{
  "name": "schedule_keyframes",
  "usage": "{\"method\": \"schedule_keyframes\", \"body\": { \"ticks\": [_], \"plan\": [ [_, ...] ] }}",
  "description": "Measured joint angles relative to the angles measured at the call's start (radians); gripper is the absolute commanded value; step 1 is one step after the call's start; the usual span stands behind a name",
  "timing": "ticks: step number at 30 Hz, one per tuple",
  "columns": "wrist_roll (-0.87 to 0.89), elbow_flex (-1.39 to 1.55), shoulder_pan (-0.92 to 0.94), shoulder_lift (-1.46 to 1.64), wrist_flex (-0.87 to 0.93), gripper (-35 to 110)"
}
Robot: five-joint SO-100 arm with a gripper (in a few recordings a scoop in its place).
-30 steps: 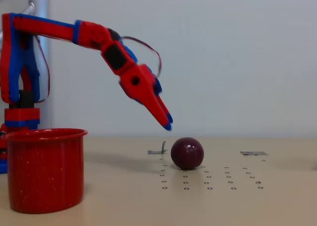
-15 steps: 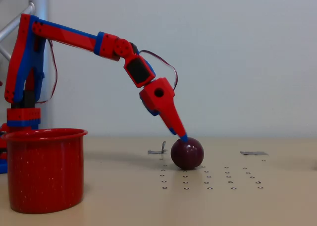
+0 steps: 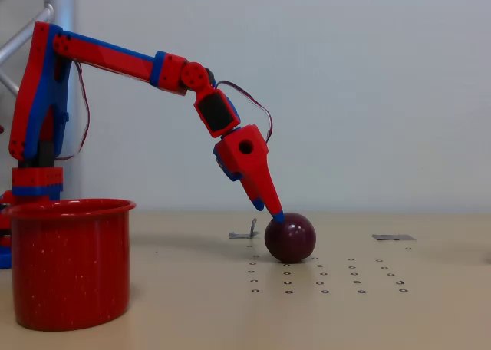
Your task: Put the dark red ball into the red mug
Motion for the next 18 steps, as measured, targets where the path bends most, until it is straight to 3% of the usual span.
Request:
{"method": "schedule_keyframes", "body": {
  "ticks": [18],
  "plan": [
    [-0.035,-0.041,0.029,-0.100,-0.107,46]
  ]
}}
